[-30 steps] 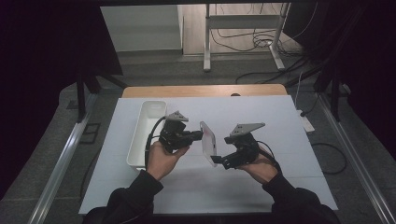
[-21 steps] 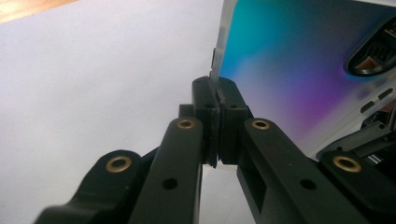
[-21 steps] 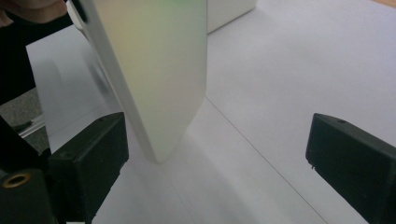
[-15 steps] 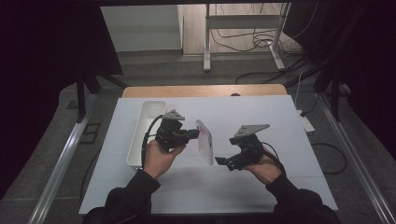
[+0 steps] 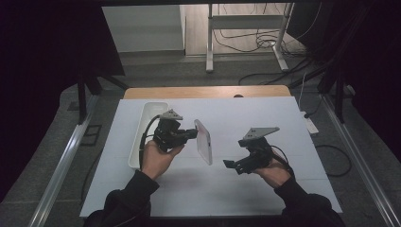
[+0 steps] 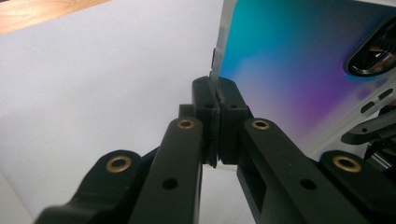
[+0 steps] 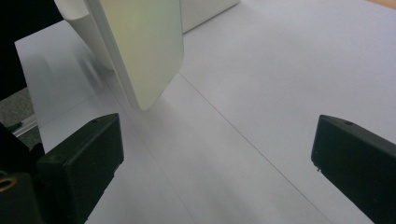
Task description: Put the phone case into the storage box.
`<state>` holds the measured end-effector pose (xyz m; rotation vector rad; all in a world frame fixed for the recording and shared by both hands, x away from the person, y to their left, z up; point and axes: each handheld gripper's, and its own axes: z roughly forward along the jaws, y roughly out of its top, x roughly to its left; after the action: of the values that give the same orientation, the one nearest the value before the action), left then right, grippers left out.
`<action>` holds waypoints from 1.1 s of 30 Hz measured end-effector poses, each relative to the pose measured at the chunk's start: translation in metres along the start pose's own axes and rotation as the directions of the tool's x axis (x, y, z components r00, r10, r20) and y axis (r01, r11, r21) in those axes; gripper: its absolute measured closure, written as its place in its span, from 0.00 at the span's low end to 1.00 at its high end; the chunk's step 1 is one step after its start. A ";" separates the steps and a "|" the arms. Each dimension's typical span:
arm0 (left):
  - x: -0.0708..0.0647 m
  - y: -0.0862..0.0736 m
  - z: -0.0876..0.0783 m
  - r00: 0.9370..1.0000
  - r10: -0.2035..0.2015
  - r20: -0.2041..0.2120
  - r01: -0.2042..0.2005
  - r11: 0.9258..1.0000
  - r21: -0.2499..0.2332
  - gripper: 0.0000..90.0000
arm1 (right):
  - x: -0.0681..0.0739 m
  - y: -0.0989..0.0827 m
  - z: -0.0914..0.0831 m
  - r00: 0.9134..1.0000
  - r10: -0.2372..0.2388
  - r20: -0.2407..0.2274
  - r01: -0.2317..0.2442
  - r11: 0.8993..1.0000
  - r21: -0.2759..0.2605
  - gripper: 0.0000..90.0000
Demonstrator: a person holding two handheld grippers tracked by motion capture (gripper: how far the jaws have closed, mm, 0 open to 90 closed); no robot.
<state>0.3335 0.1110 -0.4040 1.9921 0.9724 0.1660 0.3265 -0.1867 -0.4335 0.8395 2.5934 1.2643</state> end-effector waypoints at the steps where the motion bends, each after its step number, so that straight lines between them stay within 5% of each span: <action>1: 0.001 0.000 -0.001 1.000 0.001 -0.001 -0.001 1.000 0.000 0.98 | 0.000 -0.001 -0.001 1.000 0.001 0.001 -0.001 1.000 0.001 0.02; 33: 0.021 -0.002 -0.026 0.995 -0.024 -0.092 0.023 1.000 -0.011 0.98 | -0.007 -0.023 -0.021 0.998 -0.002 0.065 0.000 0.999 0.034 0.00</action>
<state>0.3356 0.1431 -0.3951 1.9774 1.0514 0.2505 0.3152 -0.2156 -0.4382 0.8701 2.5710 1.1760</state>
